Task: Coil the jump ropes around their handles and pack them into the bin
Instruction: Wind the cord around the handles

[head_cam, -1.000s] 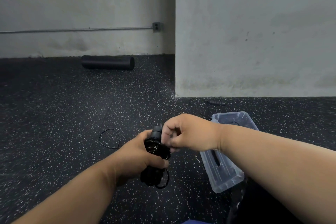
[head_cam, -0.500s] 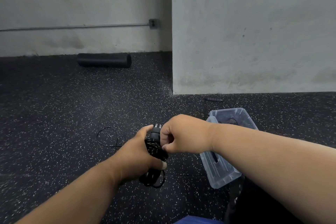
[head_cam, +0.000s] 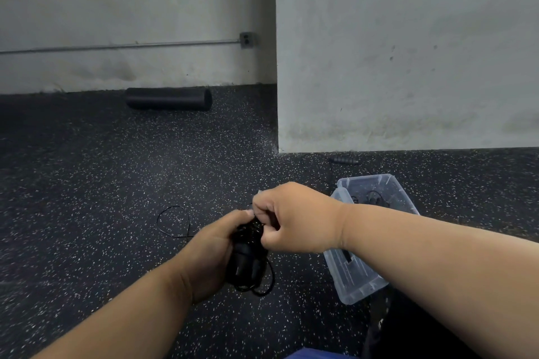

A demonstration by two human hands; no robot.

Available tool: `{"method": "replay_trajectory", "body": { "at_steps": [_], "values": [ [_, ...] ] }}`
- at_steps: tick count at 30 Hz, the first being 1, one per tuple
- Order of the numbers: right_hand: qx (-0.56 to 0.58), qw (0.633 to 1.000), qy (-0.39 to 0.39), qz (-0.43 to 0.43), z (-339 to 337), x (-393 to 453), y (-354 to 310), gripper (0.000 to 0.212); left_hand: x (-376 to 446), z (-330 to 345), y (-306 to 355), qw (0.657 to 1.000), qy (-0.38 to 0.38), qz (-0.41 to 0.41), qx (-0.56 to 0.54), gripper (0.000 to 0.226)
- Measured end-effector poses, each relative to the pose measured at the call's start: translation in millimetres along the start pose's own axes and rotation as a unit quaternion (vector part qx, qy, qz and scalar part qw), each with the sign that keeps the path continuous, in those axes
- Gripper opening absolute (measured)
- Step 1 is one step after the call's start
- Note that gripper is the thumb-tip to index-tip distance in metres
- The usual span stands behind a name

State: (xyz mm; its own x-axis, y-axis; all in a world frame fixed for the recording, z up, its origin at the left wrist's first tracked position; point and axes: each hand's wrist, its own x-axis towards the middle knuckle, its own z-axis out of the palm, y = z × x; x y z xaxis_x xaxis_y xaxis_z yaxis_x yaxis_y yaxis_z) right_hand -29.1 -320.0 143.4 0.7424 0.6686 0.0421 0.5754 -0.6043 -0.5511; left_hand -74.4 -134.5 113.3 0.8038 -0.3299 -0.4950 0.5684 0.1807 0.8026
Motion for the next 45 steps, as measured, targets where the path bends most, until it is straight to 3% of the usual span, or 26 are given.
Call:
{"method": "replay_trajectory", "body": {
  "at_steps": [2,7,12,15,19,22,28,32,34,36,38,41,45],
  "values": [
    [0.003,1.0,0.006,0.009,2.7,-1.4,-1.9,0.016,4.5,-0.3,-7.5,1.0,0.017,-0.01,-0.006,0.057],
    [0.064,0.995,0.033,0.065,2.2,-2.4,-4.6,0.012,7.4,-4.9,-7.1,0.997,0.019,0.07,0.009,0.032],
    [0.158,0.972,0.11,0.137,1.6,-1.6,-2.0,0.021,8.9,-7.7,-4.6,0.988,0.033,0.149,0.025,0.053],
    [0.212,0.953,0.125,0.178,-1.3,3.2,1.2,0.013,8.8,-8.0,-3.5,0.983,0.045,0.175,-0.009,0.058],
    [0.326,0.916,0.105,0.209,2.2,6.4,-3.7,0.008,7.8,-10.1,-4.0,0.987,0.002,0.143,-0.079,0.06],
    [0.394,0.889,0.078,0.219,6.5,5.7,-7.1,0.014,6.8,-4.1,-7.6,0.988,-0.047,0.128,-0.067,0.064],
    [0.419,0.87,0.109,0.237,3.4,5.7,-7.3,0.016,5.8,-0.7,-5.3,0.987,-0.027,0.132,-0.092,0.062],
    [0.455,0.836,0.103,0.288,7.8,10.1,0.5,0.02,13.4,-4.5,-4.2,0.982,0.022,0.132,-0.132,0.08],
    [0.472,0.824,0.092,0.3,9.3,12.4,3.4,0.021,14.7,-3.7,-4.2,0.981,0.016,0.126,-0.147,0.092],
    [0.494,0.816,0.083,0.287,7.8,13.6,2.8,0.019,13.6,-2.2,-3.2,0.979,-0.002,0.118,-0.164,0.088],
    [0.499,0.824,0.091,0.252,2.8,12.7,1.0,0.018,14.5,-1.0,-1.8,0.983,0.02,0.106,-0.146,0.079],
    [0.398,0.892,0.11,0.186,-3.0,9.7,-1.2,0.014,18.3,-3.3,-2.6,0.988,0.038,0.083,-0.128,0.087],
    [0.342,0.914,0.102,0.19,-3.6,6.4,2.7,0.011,19.9,2.8,-4.1,0.987,0.033,0.056,-0.147,0.057]
  ]
}}
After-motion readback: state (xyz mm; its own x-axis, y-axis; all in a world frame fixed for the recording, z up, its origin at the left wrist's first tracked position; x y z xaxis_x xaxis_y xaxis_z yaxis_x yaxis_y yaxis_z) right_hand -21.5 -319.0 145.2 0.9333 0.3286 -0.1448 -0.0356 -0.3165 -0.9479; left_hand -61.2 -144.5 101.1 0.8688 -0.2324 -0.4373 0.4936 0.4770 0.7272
